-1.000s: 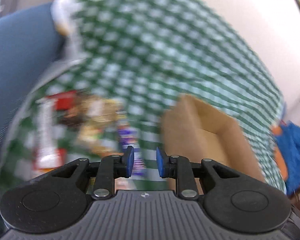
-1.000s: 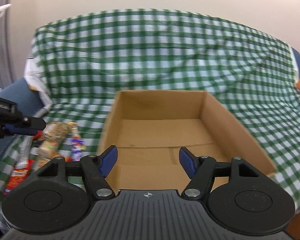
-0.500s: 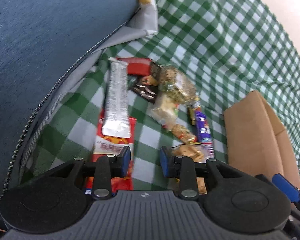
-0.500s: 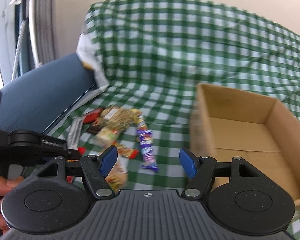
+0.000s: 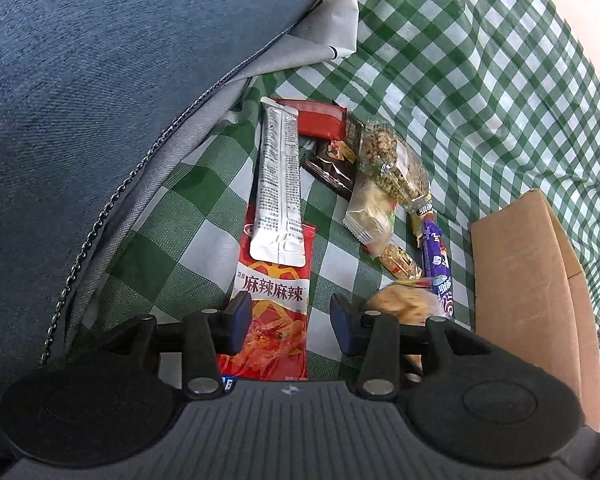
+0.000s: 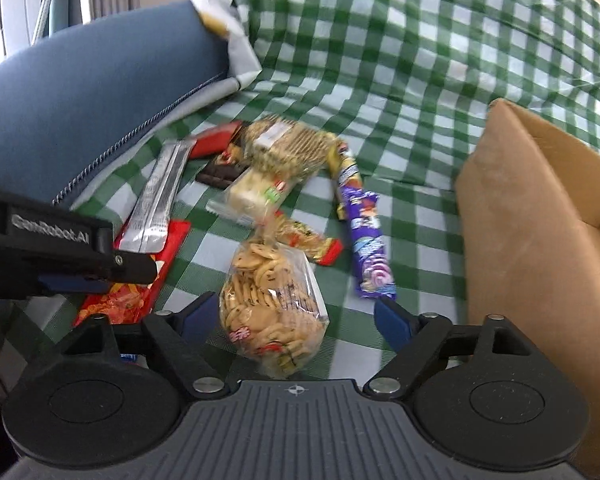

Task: Organize snacks
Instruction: 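Grasp the red spicy-strip packet with the left tool while the right tool grasps the cookie bag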

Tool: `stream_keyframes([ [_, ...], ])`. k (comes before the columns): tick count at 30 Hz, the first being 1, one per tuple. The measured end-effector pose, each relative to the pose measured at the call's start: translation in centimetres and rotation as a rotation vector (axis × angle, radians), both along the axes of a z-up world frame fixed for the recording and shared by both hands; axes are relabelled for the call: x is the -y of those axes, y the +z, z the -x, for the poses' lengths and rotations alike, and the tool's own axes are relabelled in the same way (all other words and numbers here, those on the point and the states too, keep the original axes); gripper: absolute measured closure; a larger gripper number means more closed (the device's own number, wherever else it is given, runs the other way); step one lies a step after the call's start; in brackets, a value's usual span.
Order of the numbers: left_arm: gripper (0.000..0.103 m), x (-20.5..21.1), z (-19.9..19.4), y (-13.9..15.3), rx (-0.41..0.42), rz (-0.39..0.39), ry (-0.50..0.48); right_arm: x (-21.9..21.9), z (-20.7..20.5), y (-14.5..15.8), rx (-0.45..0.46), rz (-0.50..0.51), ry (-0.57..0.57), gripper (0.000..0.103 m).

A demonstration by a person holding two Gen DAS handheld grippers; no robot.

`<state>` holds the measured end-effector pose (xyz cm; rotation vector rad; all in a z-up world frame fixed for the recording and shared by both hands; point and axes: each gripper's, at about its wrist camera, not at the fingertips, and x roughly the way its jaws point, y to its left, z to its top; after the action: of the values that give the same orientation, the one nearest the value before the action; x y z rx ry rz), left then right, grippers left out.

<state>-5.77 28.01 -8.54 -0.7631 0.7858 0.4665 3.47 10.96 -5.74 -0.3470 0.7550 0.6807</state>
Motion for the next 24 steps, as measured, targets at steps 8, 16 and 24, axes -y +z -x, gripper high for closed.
stream_keyframes([
  [8,0.051,-0.3,0.4,-0.1,0.020,0.038,0.009,-1.3,0.7,-1.4,-0.006,0.043,0.075,0.048],
  [16,0.050,-1.2,1.6,-0.2,0.067,0.121,0.070,0.7,2.7,0.0,0.085,0.064,0.154,0.053],
  [24,0.049,-0.7,1.6,0.2,0.052,0.084,0.045,5.2,5.9,0.3,0.141,0.163,0.134,0.053],
])
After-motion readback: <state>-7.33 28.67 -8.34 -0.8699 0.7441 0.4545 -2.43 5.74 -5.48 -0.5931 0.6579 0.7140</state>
